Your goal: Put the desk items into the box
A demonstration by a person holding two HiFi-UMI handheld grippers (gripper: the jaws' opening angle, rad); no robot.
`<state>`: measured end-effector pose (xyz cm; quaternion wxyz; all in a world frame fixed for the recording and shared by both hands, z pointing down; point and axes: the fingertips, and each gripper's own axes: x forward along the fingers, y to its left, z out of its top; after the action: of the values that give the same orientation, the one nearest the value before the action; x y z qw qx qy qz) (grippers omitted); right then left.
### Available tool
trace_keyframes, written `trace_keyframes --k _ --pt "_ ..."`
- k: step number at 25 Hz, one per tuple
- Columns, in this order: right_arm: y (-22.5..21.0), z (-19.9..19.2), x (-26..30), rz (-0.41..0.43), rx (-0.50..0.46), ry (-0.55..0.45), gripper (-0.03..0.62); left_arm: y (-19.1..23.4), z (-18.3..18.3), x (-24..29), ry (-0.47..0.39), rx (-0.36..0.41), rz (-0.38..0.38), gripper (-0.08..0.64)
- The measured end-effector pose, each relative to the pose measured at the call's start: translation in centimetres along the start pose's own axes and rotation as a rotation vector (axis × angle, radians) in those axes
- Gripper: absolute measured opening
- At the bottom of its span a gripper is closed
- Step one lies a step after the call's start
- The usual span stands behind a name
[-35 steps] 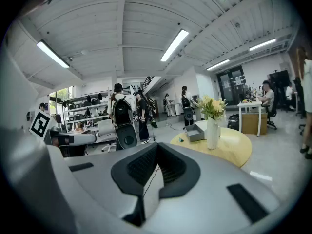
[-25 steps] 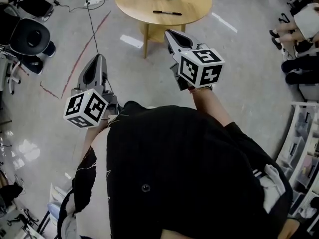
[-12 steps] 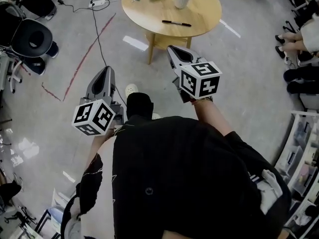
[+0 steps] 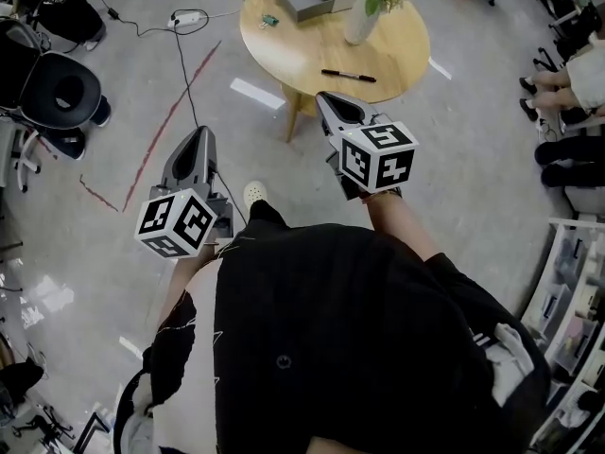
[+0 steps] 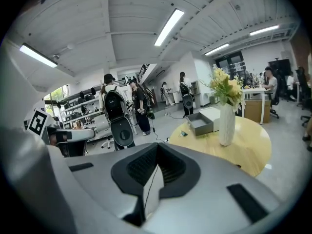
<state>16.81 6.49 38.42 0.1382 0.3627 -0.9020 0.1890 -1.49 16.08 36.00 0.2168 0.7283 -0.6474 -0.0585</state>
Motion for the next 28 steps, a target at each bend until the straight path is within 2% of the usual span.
trace_keyframes --k 15,23,28 --pt "0.6 7.4 10.3 -0.050 0.007 -0.051 0.005 7.8 8.9 7.4 -0.030 0.039 -0.060 0.009" --pt "0.8 9.7 14.6 -0.094 0.023 -0.083 0.005 12.5 12.0 9.6 -0.040 0.050 -0.072 0.011" --pt "1.1 9.2 15.9 -0.133 0.019 -0.068 0.005 14.0 12.9 10.4 -0.041 0.053 -0.102 0.009"
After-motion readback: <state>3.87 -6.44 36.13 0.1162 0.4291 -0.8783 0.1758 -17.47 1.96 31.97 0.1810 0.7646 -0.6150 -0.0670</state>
